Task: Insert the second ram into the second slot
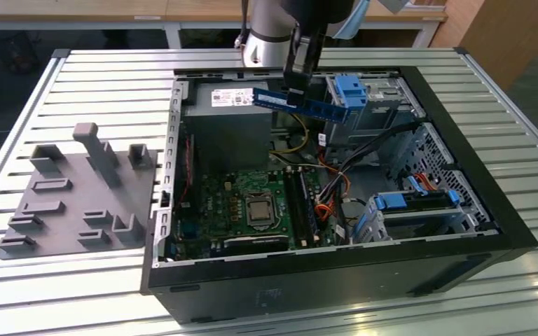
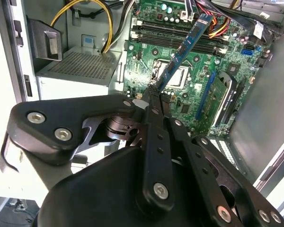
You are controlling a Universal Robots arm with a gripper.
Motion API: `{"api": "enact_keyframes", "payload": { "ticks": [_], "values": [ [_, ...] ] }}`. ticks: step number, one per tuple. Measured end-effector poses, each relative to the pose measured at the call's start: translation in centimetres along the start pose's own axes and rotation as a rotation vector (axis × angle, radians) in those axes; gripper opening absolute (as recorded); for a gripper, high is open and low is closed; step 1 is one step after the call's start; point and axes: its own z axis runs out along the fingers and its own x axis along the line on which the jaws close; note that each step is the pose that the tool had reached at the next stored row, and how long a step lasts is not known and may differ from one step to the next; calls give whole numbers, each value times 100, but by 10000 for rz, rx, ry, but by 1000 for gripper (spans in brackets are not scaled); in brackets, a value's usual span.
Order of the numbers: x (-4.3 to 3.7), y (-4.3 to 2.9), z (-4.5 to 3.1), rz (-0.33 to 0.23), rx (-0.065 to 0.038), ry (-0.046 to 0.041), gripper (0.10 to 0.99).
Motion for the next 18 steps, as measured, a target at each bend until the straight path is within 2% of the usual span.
{"api": "enact_keyframes", "payload": {
  "ticks": [8, 18],
  "values": [
    [0, 0, 0, 427, 7, -16, 129],
    [3, -1, 5, 1401, 22, -54, 129]
  ]
}}
